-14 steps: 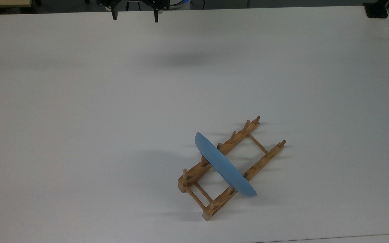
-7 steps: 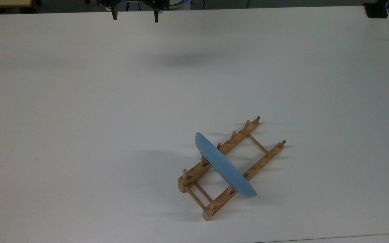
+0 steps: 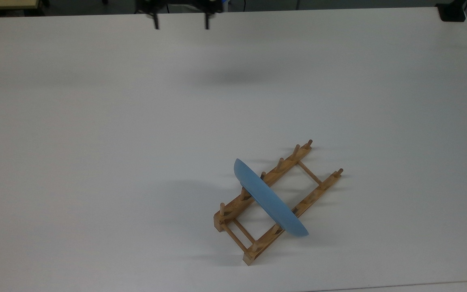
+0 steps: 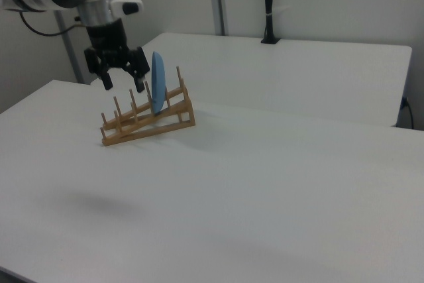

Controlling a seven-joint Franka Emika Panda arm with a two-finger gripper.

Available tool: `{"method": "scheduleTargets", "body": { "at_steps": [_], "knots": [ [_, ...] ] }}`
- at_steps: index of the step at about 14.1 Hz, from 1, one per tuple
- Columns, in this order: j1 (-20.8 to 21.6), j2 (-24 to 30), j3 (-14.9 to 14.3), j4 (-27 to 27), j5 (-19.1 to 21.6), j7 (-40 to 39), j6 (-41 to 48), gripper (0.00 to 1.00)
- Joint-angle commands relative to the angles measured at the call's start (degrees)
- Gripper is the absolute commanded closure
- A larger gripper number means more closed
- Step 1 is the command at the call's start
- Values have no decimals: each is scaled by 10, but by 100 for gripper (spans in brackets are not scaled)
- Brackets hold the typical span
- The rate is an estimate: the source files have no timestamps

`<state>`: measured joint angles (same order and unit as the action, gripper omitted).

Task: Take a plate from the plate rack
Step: 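Move the open gripper down to the rim of the blue plate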

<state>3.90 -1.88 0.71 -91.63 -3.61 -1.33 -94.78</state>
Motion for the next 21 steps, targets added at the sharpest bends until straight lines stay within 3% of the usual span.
{"method": "scheduleTargets", "body": {
  "at_steps": [1, 5, 7, 8, 11, 15, 18, 20, 21],
  "knots": [
    [58, -39, -3, 29, -29, 82, -107, 0],
    [117, -87, -3, 29, -183, 229, -217, 0],
    [126, -106, -3, 29, -253, 299, -261, 0],
    [131, -123, -3, 29, -306, 341, -296, 0],
    [131, -152, -3, 29, -395, 409, -356, 0],
    [130, -210, -3, 52, -505, 486, -407, 34],
    [129, -248, -4, 79, -543, 505, -408, 51],
    [128, -253, -4, 85, -545, 505, -408, 52],
    [128, -253, -4, 86, -545, 505, -408, 60]
  ]
}}
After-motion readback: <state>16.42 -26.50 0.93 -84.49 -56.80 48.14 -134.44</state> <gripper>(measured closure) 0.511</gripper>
